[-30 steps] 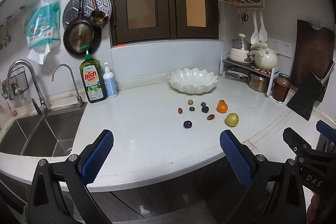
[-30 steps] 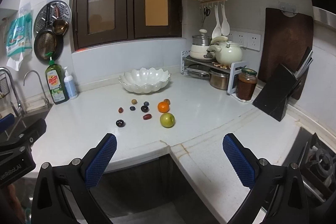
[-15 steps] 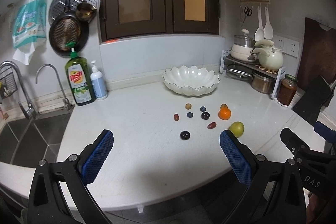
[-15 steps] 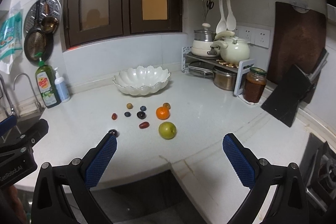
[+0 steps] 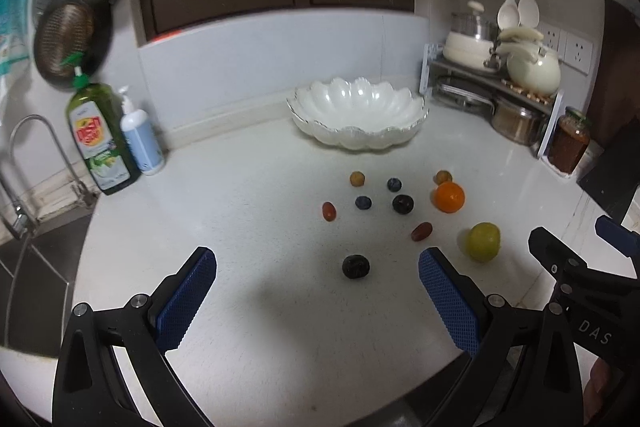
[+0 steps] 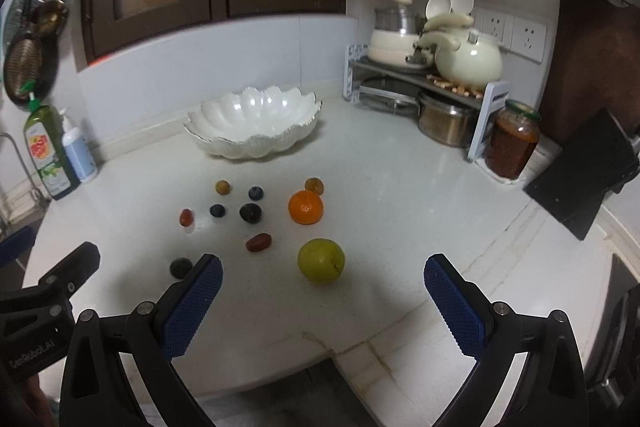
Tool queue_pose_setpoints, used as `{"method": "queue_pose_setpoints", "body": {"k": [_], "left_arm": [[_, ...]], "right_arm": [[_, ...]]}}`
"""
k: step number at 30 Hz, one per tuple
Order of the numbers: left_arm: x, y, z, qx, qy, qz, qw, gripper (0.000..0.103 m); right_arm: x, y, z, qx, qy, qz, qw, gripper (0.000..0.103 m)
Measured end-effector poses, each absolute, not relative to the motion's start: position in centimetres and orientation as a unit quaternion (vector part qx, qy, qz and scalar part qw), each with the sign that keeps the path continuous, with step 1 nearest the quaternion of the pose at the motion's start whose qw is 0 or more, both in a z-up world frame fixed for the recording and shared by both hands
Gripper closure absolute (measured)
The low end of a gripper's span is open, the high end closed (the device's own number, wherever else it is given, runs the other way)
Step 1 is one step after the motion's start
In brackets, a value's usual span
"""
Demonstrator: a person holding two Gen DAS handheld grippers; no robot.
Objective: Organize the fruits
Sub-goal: 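Move both tools toward the fruits, left to dark plum, right to green fruit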
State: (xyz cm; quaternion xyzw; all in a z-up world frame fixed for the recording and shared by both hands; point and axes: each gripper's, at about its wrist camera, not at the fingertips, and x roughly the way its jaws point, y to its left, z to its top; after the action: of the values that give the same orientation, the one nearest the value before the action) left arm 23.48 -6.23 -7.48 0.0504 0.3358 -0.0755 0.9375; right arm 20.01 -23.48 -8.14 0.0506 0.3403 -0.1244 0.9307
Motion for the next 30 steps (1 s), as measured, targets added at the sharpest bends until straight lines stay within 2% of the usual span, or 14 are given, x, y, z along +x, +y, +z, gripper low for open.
{"method": "queue_pose_setpoints", "body": {"k": [10,20,27,30], "left_arm": [[28.2,-7.2,-11.0,0.069,0.374,-0.1,0.919,0.0],[29.7,-8.1,-13.8,0.067,0.41,-0.098,0.904,0.001],[30.4,-8.9,-15.5,0.054,0.423,-0.078,0.901,0.007],[30.8,-9.3,-16.4,0.05,0.433,-0.076,0.897,0.014]], "right_arm": [[24.4,-23.0,-11.2,0.055,0.383,-0.143,0.911,0.001],[26.5,-23.7,-13.3,0.048,0.412,-0.143,0.899,0.003],[27.8,-24.6,-14.8,0.044,0.418,-0.122,0.899,0.007],[28.0,-25.0,-15.3,0.045,0.422,-0.121,0.898,0.009]]}}
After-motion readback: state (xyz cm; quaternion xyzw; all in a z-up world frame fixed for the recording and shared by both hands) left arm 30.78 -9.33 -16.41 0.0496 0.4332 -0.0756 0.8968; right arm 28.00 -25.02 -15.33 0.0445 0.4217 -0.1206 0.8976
